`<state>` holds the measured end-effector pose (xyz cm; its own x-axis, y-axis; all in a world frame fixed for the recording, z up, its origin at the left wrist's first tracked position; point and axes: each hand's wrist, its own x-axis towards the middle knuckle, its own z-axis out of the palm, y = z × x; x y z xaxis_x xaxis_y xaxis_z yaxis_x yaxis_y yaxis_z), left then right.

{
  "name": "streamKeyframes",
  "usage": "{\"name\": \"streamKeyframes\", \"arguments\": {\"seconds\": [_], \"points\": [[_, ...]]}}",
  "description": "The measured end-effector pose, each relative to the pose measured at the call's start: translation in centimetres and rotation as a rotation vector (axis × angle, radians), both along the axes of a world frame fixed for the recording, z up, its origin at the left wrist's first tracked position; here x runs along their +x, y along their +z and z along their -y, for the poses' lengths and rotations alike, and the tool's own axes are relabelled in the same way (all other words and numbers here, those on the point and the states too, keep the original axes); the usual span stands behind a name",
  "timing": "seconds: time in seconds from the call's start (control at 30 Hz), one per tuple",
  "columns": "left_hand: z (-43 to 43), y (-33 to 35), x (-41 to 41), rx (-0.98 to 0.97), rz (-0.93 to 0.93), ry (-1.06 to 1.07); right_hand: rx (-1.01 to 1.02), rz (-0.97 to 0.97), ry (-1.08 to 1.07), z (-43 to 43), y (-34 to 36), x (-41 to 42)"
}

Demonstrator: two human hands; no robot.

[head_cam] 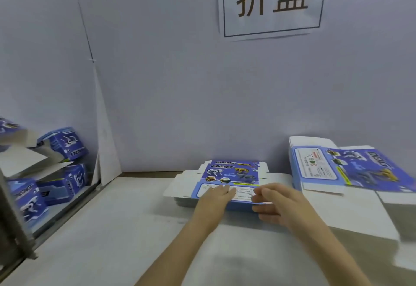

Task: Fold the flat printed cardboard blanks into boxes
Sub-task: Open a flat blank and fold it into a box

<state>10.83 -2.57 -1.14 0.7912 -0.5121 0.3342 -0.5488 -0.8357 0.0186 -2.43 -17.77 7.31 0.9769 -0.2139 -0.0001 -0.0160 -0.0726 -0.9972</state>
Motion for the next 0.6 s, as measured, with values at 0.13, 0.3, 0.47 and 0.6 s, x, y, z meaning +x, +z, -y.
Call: {"name": "streamKeyframes", "arguments": {"seconds": [0.13, 0.3, 0.47, 0.6], "points": [[-0.7, 0.8, -1.1, -0.132, 0.129, -0.085, -0.057, -0.008, -0.023, -0.1, -0.2, 0.1], [-2.9, 5.4, -3.7, -0.369, 0.438, -0.151, -0.203, -0.001, -0.021, -0.2, -0.8, -0.1], [-7.1, 10.5, -6.6, -0.824, 0.644, 0.117, -0.18, 0.122, -0.05, -0.7, -0.6, -0.1], [-7.3, 12.3, -10.2, -1.372, 0.246, -0.097, -0.07, 0.334, -0.056, -2.0, 0.3, -0.9]]}}
